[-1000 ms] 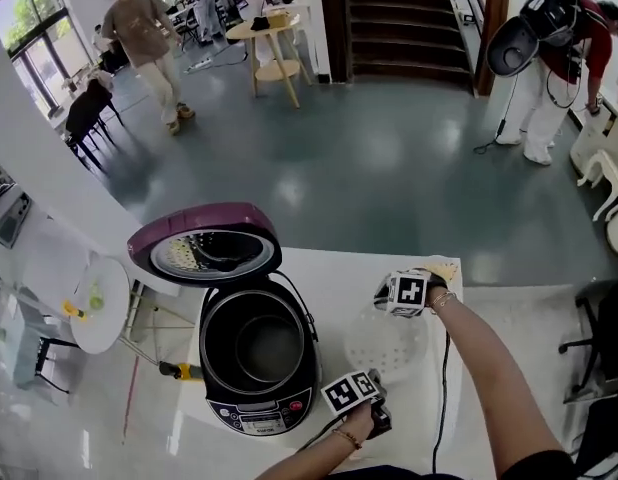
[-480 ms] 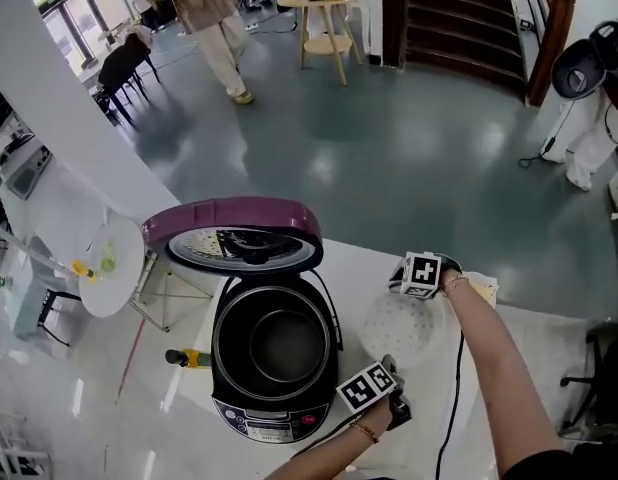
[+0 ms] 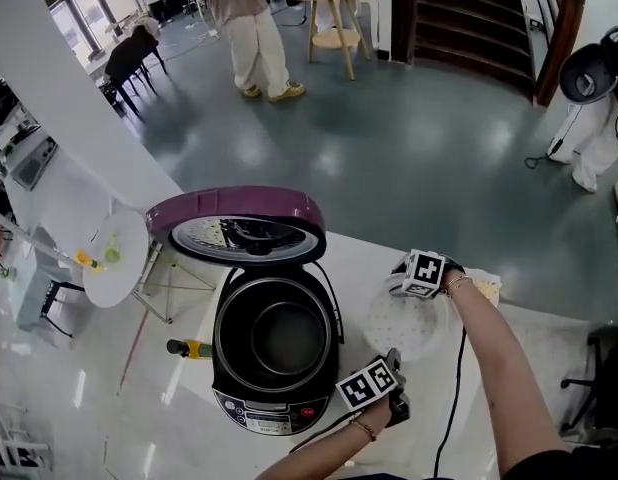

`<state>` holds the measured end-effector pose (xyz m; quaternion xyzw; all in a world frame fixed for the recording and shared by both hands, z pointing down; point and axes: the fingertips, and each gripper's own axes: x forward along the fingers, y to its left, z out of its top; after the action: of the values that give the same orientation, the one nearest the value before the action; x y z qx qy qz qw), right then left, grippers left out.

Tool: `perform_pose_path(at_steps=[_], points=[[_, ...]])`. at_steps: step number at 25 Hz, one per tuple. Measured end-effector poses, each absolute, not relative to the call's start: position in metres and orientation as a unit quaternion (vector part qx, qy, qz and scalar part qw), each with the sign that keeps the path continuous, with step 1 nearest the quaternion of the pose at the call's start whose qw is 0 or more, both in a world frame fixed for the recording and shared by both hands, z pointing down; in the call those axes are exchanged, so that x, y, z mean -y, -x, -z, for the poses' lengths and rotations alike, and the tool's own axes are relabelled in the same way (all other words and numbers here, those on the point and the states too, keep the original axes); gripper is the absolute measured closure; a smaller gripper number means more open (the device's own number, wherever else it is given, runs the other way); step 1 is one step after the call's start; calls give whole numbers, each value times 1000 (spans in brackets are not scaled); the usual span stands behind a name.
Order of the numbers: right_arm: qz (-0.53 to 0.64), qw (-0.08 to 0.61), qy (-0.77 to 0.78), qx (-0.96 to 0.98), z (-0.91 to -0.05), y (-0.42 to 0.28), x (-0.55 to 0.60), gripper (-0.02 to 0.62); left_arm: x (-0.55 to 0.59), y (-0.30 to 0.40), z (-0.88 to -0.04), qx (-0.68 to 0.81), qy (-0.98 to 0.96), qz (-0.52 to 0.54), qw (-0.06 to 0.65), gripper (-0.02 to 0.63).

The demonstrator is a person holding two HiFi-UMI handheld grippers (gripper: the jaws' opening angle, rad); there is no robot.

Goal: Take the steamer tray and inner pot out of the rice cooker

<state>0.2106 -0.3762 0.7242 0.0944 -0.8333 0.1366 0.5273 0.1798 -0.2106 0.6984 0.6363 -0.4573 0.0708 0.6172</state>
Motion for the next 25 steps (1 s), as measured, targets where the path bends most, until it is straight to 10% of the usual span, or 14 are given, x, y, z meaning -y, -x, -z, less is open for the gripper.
perform_pose_path(at_steps=[6,14,25], points=[[-91,523,-136,837,-714,-210,375,348,193,-200,-667,394,-670,-68,626,341],[-50,335,-275,900,-618,-179,362,341,138,-229,-574,258,-779,-28,572,336],[-110,61,-417,900,-463,-85,279,316,108,-96,-405,273,-945,37,176,336]])
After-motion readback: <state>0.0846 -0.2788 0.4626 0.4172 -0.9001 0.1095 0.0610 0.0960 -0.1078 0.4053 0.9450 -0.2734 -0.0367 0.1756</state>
